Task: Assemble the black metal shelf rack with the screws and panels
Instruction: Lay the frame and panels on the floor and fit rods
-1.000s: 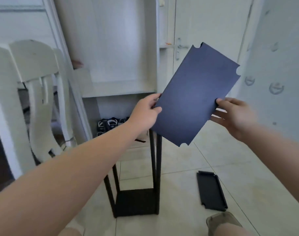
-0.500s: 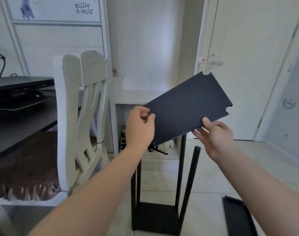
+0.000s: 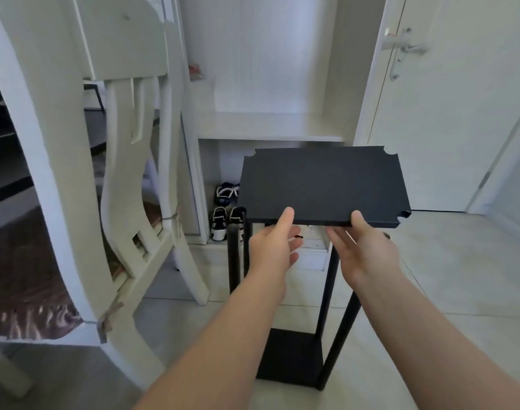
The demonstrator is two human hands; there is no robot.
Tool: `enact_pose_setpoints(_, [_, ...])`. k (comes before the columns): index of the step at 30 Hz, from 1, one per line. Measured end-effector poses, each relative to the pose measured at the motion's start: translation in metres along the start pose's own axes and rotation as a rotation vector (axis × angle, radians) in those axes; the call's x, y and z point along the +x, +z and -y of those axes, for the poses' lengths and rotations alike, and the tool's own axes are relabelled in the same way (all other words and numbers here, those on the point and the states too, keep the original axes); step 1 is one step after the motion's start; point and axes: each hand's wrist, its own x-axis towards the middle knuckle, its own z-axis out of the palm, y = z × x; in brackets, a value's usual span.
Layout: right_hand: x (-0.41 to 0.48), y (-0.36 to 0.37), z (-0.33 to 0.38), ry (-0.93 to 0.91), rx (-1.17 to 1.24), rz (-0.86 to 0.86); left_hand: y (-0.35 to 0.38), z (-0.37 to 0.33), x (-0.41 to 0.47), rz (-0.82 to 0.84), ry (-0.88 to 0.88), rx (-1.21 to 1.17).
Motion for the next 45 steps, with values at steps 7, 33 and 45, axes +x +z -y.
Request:
enact_pose_setpoints(7, [0.003,-0.001,-0.014,0.012,-0.04,-0.009,0.005,0.007,0.022,-0.069,0.019,-0.092])
enact_pose_setpoints(33, [0.009,-0.015,-0.023,0.006,-0.113,-0.098,0.003,0.021,0.033,-0.106,-0.158,-0.062])
enact_pose_setpoints(45, [0.001,-0.011,-0.03,0.036,-0.128,-0.075,-0.01,0.017,0.03,-0.157,-0.17,-0.077])
